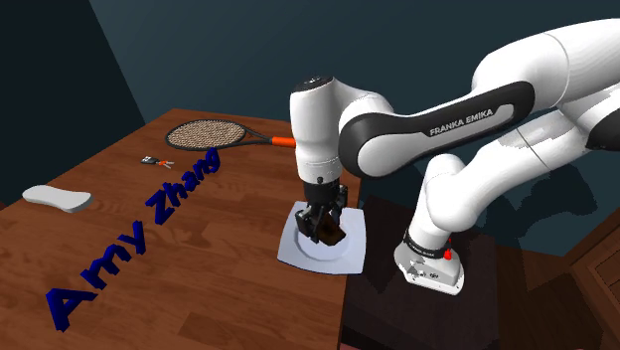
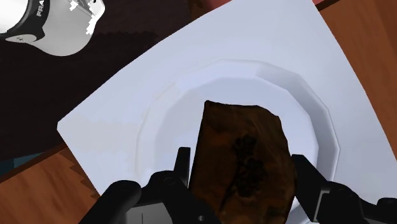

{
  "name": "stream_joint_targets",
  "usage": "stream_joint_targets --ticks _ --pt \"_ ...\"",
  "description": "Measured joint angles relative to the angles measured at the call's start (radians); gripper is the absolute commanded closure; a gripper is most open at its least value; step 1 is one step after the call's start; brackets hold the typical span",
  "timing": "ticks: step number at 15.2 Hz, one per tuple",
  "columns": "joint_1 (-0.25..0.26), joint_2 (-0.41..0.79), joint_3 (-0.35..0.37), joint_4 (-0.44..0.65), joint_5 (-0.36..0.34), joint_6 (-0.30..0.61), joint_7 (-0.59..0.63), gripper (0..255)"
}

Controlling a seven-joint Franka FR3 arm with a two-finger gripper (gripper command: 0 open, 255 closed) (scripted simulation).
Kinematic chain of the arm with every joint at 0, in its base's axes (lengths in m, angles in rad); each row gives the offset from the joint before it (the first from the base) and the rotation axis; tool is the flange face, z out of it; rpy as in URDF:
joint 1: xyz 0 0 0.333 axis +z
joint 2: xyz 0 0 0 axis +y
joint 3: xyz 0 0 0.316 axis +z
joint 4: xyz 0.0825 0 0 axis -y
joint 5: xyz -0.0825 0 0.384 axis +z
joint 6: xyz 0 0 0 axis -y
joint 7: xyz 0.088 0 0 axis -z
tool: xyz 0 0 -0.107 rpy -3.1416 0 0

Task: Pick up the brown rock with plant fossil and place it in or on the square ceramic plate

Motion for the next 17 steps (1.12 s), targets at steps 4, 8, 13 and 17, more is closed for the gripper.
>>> stream_joint_targets --ticks 4,8,13,17 --pt "0.0 0.002 0.003 -0.006 0.002 0.008 0.0 255" --pt "0.0 0.002 0.003 -0.006 0.002 0.009 0.0 0" --pt "0.0 -0.001 -0.002 0.008 -0.002 -0.008 0.002 0" --pt "-0.014 0.001 -0.032 0.097 -0.03 -0.097 0.004 0"
